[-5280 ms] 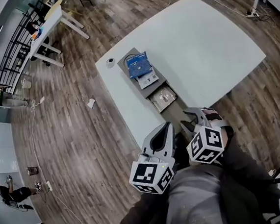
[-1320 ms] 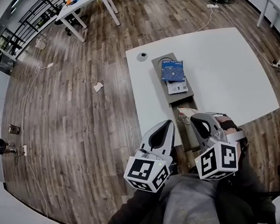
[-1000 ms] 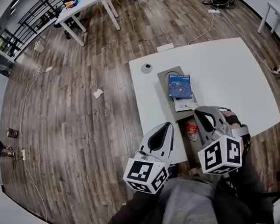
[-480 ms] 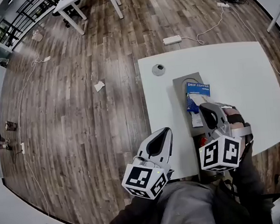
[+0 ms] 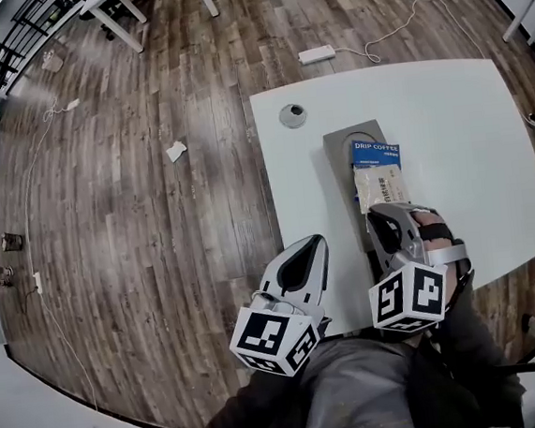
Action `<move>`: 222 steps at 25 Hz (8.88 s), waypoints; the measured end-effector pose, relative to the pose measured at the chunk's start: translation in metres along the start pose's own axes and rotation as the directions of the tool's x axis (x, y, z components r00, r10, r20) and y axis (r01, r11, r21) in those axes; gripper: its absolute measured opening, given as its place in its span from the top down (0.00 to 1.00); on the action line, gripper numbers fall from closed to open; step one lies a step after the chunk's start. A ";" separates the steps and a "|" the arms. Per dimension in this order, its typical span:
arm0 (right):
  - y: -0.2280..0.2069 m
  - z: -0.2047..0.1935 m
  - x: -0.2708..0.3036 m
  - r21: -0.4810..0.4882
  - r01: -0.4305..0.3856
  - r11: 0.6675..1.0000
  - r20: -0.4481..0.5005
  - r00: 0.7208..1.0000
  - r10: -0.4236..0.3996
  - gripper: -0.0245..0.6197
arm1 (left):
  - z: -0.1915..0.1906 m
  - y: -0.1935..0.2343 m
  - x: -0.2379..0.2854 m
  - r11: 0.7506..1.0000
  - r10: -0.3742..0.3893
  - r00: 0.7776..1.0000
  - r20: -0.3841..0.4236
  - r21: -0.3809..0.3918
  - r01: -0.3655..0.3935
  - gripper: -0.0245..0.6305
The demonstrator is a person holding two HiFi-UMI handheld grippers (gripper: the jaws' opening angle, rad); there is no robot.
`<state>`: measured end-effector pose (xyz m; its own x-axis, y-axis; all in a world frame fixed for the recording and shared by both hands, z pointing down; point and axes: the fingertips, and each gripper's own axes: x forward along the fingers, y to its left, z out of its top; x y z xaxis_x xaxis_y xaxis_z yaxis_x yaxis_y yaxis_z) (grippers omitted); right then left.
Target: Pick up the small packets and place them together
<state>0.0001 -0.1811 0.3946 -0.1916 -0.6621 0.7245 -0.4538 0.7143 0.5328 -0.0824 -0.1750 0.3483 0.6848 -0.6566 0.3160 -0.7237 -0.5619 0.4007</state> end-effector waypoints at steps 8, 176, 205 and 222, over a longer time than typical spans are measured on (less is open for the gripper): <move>0.023 -0.003 -0.008 0.051 -0.064 0.997 0.031 0.998 0.062 0.75 | -0.009 -0.008 -0.009 1.000 0.001 1.000 -0.007 0.002 -0.001 0.96; 0.124 -0.119 -0.011 0.247 -0.144 0.958 -0.372 0.899 0.231 0.96 | -0.074 -0.055 0.007 0.974 -0.225 0.960 -0.167 -0.012 0.227 0.96; 0.145 -0.111 -0.032 0.465 -0.183 0.866 -0.237 0.917 0.321 0.56 | -0.092 -0.104 0.001 0.954 -0.286 0.931 -0.225 0.029 0.300 0.96; 0.114 -0.113 -0.026 0.325 -0.072 0.943 -0.297 0.939 0.174 0.96 | -0.089 -0.091 -0.003 0.961 -0.266 0.943 -0.201 0.020 0.276 0.96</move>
<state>0.0514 -0.0572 0.4857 -0.0003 -0.4301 0.9028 -0.6968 0.6476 0.3083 -0.0112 -0.0774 0.3875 0.8554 -0.3683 0.3641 -0.5085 -0.7312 0.4548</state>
